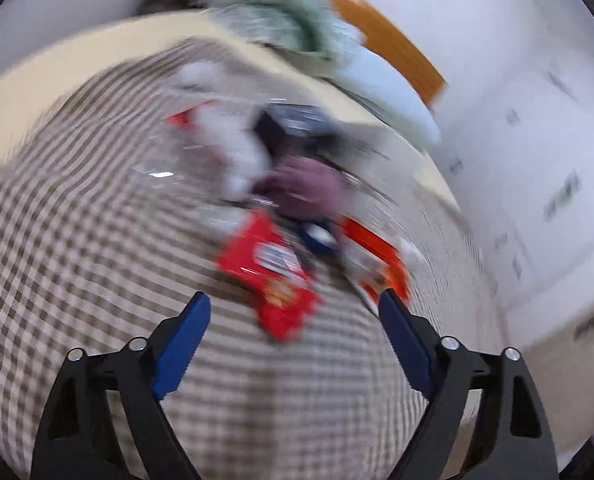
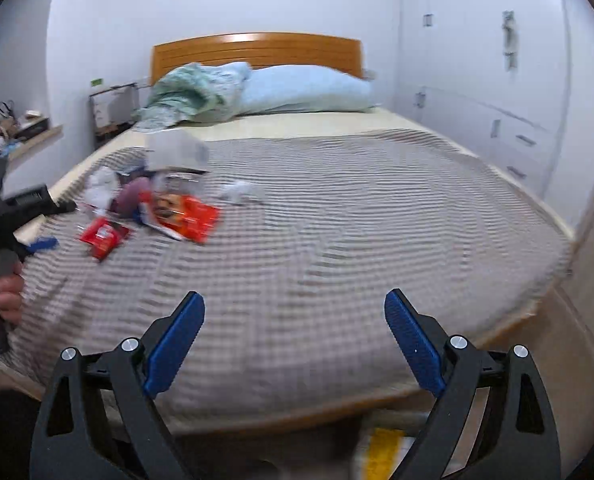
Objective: Collect trash
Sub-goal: 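Return the left tool to the bed and grasp the small red snack packet, then grasp the red-orange snack bag with the right tool while left holds the red packet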
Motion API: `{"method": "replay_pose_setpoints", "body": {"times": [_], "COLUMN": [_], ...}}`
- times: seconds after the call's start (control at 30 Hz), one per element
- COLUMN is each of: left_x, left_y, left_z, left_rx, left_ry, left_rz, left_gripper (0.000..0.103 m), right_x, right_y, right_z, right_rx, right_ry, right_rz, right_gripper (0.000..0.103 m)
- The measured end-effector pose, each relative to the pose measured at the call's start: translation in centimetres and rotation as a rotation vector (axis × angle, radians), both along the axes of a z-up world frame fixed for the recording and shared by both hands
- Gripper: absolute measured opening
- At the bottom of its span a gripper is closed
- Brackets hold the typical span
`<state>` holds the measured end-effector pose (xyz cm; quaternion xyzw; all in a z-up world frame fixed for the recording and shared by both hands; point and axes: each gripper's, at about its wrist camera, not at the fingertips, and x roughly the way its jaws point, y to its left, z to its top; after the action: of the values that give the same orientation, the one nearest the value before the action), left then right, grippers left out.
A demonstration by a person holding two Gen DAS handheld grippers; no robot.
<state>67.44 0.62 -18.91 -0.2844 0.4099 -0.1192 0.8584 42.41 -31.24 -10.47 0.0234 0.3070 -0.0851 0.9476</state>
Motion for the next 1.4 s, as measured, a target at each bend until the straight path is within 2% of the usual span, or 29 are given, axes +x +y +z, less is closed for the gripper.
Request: {"method": "replay_pose_setpoints", "body": {"times": [0.07, 0.17, 0.23, 0.27, 0.3, 0.33, 0.37, 0.43, 0.5, 0.57, 0.67, 0.73, 0.9, 0.97, 1.03, 1.07, 1.1, 1.17, 1.2, 1.27, 1.33, 1.4], "left_x": [1.4, 3.0, 4.2, 5.0, 5.4, 5.6, 5.7, 5.2, 4.5, 3.2, 2.2, 2.1, 3.5, 3.8, 4.2, 4.4, 4.6, 5.3, 5.3, 4.9, 4.1, 3.5], "left_y": [2.0, 2.0, 1.5, 1.0, 0.9, 0.8, 0.7, 0.7, 1.6, 3.0, 3.7, 3.7, 2.5, 1.8, 0.1, -0.4, -0.7, -0.5, -0.1, 0.3, 0.4, -0.6], "left_z": [-2.0, -3.0, -3.6, -4.3, -4.9, -5.1, -5.2, -4.6, -2.7, -0.4, 1.2, 1.3, 0.8, 0.2, -1.1, -2.0, -2.7, -4.7, -5.2, -4.7, -4.0, -3.8], "left_rx": [-0.093, -0.122, -0.112, -0.135, -0.166, -0.18, -0.183, -0.183, -0.197, -0.254, -0.252, -0.209, -0.203, -0.151, -0.112, -0.081, -0.054, -0.014, -0.044, -0.066, -0.067, -0.071], "left_ry": [0.045, 0.059, 0.09, 0.12, 0.154, 0.166, 0.173, 0.148, 0.082, -0.027, -0.107, -0.122, -0.121, -0.106, -0.031, 0.014, 0.053, 0.182, 0.213, 0.203, 0.186, 0.206], "left_rz": [0.041, 0.028, 0.026, 0.008, -0.008, -0.009, -0.02, -0.059, -0.099, -0.11, -0.102, -0.106, -0.126, -0.177, -0.276, -0.283, -0.273, -0.211, -0.186, -0.17, -0.156, -0.166], "left_gripper": [0.075, 0.071, 0.054, 0.049, 0.035, 0.015, 0.006, 0.004, 0.003, 0.003, 0.003, 0.003, 0.003, 0.003, 0.003, 0.003, 0.005, 0.03, 0.037, 0.043, 0.062, 0.066], "right_x": [2.8, 6.5, 9.0, 10.3, 11.6, 12.5, 13.7, 15.6, 17.7, 19.9, 21.4, 22.5, 23.9, 23.9, 23.3, 22.9, 22.7, 22.0, 21.6, 21.0, 20.6, 20.3], "right_y": [1.9, 5.7, 7.7, 8.6, 9.3, 9.7, 10.1, 10.1, 9.7, 9.1, 7.1, 6.1, 5.3, 5.3, 5.4, 5.0, 4.7, 4.5, 4.6, 4.9, 5.0, 5.2], "right_z": [-0.7, -1.6, -2.1, -2.5, -2.8, -2.8, -2.9, -3.0, -3.5, -4.5, -5.7, -6.1, -7.5, -8.3, -7.8, -7.5, -7.4, -7.4, -7.3, -7.0, -6.9, -6.8], "right_rx": [0.024, 0.021, 0.012, 0.009, 0.0, -0.009, -0.015, -0.008, 0.004, 0.04, 0.154, 0.2, 0.225, 0.218, 0.184, 0.23, 0.277, 0.297, 0.288, 0.283, 0.289, 0.299], "right_ry": [0.013, 0.016, 0.017, 0.021, 0.026, 0.029, 0.027, 0.026, 0.05, 0.083, 0.103, 0.135, 0.215, 0.246, 0.237, 0.233, 0.232, 0.232, 0.232, 0.229, 0.225, 0.227], "right_rz": [0.032, 0.081, 0.095, 0.1, 0.106, 0.105, 0.099, 0.092, 0.082, 0.078, 0.099, 0.129, 0.203, 0.19, 0.176, 0.18, 0.187, 0.174, 0.171, 0.169, 0.163, 0.161], "right_gripper": [0.088, 0.088, 0.088, 0.088, 0.088, 0.088, 0.088, 0.087, 0.088, 0.087, 0.088, 0.088, 0.086, 0.056, 0.036, 0.025, 0.023, 0.019, 0.019, 0.019, 0.019, 0.019]}}
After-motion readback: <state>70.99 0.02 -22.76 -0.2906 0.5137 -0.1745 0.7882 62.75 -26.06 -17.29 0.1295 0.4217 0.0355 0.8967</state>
